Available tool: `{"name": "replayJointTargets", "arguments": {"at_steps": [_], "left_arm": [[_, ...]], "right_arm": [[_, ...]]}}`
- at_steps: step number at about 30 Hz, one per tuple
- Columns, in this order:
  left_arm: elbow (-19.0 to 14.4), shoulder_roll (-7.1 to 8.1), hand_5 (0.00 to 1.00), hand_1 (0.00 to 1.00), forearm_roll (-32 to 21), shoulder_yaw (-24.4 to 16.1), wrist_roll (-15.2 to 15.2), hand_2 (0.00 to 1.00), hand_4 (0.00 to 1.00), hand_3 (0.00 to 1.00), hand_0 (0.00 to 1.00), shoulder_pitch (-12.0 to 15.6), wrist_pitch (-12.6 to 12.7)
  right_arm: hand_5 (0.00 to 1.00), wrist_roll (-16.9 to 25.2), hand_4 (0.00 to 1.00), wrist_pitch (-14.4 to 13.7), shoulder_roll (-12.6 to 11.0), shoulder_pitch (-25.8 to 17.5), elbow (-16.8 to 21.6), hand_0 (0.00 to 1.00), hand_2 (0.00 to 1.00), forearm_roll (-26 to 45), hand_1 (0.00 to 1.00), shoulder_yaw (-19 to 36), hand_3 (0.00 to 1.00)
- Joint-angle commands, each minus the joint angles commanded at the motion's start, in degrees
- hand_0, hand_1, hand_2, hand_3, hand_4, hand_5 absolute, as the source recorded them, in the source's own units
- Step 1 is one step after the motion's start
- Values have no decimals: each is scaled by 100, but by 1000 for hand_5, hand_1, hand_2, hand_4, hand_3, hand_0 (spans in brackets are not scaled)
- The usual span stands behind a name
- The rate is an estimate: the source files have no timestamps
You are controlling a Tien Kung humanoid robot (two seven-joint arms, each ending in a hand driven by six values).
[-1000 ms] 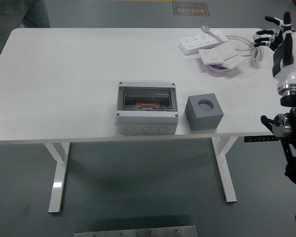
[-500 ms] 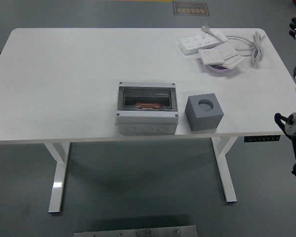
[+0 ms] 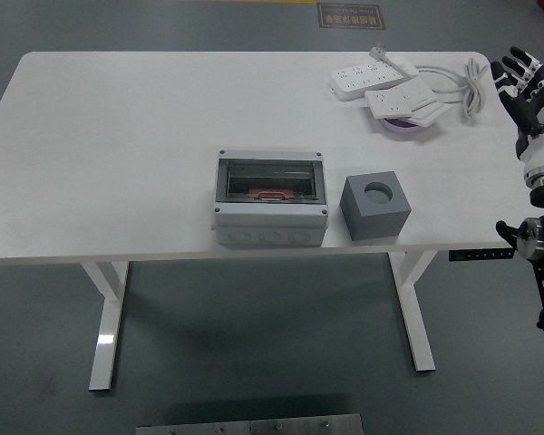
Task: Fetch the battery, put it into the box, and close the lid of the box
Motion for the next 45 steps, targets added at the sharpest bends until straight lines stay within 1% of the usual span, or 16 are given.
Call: {"name": "replayJointTargets", "arguments": {"at_steps": [5,6,11,12,17,18,21,23,24,27,31,35,36,41,42,45], "left_arm": [[2,4,622,747,-57,24,-36,672,806,683,688,1,31],[3,5,619,746,-67,29,-43,673,811,690,690,1,33],[4,20,619,746,-122,61,-53,673,811,690,690,10,38],[4,25,622,746,-130,67,-53,674,817,695,692,14,37],[5,53,622,746,-175,95,-50,674,817,695,692,14,33],[5,61,622,746,-185,102,-44,674,817,694,693,13,27],[4,95,622,746,-198,131,6,674,817,694,693,10,18],[3,120,622,746,-185,170,99,674,817,694,693,13,33],[1,133,622,746,-173,189,161,674,815,695,695,14,43],[1,175,622,746,-156,244,341,674,815,695,695,25,56],[7,231,612,739,-194,313,427,674,812,692,686,51,79],[9,260,612,739,-161,327,473,674,812,692,686,53,67],[9,266,593,736,-152,328,480,674,808,691,679,51,64],[12,281,593,736,-146,334,481,674,808,691,679,44,67],[12,280,580,734,-152,336,480,675,805,687,679,46,71],[13,268,580,734,-189,356,467,675,805,687,679,59,80]], "right_arm": [[281,-16,889,-88,-16,8,34,901,904,-52,916,-107,974],[102,-10,797,-106,-20,8,46,899,941,-51,938,-127,998],[102,24,797,-201,-37,-3,142,899,941,-44,938,-249,998],[47,34,743,-224,-38,-8,170,879,939,-47,930,-276,998],[47,58,743,-297,-56,-35,293,879,939,-53,930,-386,998],[28,59,743,-303,-58,-38,304,877,916,-53,903,-398,974],[28,57,743,-313,-55,-52,330,877,916,-56,903,-430,974],[28,48,743,-315,-49,-69,351,877,916,-69,903,-447,974],[53,43,752,-314,-46,-77,360,863,895,-77,873,-454,916],[53,28,752,-315,-33,-111,392,863,895,-98,873,-473,916],[68,11,760,-314,-8,-178,450,856,873,-115,859,-482,895],[68,7,760,-310,3,-214,481,856,873,-105,859,-485,895],[77,8,757,-307,5,-219,483,851,861,-99,857,-485,873],[77,30,757,-302,-4,-228,504,851,861,-59,857,-478,873],[96,34,767,-300,-6,-230,512,855,839,-54,846,-470,832],[96,46,767,-298,-9,-248,544,855,839,-40,846,-432,832]]}}
